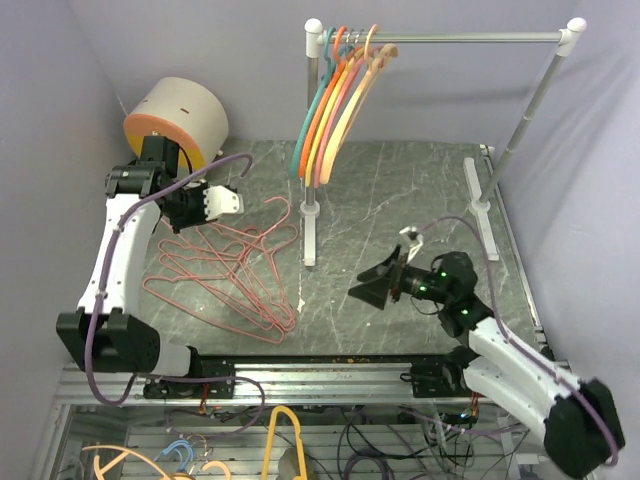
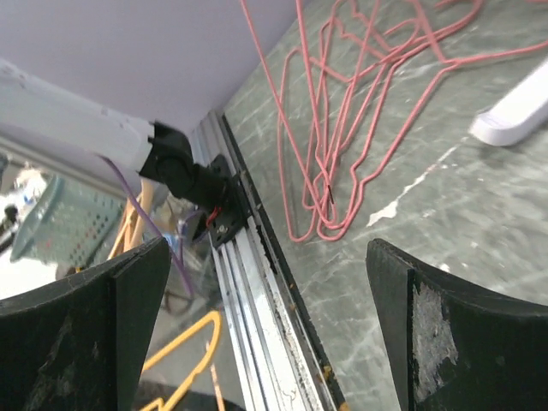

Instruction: Organize the hangers

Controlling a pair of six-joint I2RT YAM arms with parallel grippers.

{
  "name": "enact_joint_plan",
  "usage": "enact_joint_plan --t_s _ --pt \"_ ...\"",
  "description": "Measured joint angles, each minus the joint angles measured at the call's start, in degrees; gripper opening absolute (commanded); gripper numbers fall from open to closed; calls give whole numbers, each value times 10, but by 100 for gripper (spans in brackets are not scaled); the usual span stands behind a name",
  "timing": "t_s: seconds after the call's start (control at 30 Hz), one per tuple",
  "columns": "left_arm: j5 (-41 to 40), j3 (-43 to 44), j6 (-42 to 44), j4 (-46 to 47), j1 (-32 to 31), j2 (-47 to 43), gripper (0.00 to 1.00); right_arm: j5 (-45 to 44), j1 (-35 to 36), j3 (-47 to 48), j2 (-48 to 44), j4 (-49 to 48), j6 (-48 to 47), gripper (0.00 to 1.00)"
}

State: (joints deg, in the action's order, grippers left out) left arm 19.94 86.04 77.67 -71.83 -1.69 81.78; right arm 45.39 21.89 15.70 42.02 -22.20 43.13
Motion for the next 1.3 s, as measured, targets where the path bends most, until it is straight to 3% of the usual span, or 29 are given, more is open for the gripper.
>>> enact_joint_plan --t_s 0.17,0.37,0.6,1.1,1.2,1.3 --pt "27 0 -1 -28 0 -50 7 -64 125 31 135 -67 -70 94" --pt "59 0 -3 -54 0 -90 7 -123 170 28 273 -180 -128 93" --pt "76 9 -5 -78 0 -109 7 -116 212 53 398 -276 -156 92" --pt "86 15 -5 -85 0 -108 7 -89 325 126 508 -302 -189 85" --pt "93 21 -5 -89 0 -105 7 -90 341 140 527 -303 -190 74" --pt "102 26 -5 -90 0 -104 7 -90 354 157 556 -304 -191 51"
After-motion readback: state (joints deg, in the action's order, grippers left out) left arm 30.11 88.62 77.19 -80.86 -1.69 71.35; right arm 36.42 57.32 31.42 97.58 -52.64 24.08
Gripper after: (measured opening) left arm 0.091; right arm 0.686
